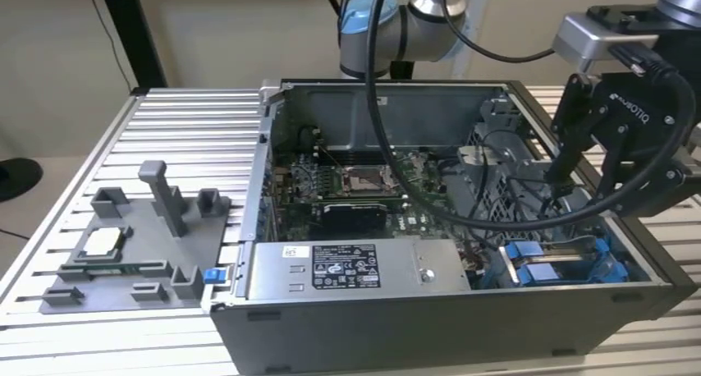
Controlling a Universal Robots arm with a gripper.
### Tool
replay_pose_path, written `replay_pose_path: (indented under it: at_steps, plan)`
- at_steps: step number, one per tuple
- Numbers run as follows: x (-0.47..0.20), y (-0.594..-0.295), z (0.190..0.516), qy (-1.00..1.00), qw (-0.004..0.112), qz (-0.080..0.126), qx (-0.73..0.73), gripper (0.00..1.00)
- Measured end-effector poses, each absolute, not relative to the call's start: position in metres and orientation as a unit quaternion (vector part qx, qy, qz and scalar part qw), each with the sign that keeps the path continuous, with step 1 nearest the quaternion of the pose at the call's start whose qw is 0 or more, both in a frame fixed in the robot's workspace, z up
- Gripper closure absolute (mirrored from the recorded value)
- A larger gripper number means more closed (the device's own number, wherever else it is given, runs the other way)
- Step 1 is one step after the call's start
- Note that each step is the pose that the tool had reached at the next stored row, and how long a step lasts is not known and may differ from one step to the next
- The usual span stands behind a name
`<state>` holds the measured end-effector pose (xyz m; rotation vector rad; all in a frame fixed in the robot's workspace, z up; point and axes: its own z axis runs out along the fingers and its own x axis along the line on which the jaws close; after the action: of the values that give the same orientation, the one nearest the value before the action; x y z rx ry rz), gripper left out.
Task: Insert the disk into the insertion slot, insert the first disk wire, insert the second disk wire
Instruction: 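Insert the first disk wire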
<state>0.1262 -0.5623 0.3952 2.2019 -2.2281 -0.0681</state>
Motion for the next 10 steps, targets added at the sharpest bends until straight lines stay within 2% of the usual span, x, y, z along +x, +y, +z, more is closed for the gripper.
replay_pose_path:
  at_steps: [5,10]
  plan:
    - [0.126,-0.553,0.392,-0.703,-0.006,-0.003,0.711,0.0]
    - [0.125,-0.545,0.39,-0.696,-0.005,0.011,0.718,0.0]
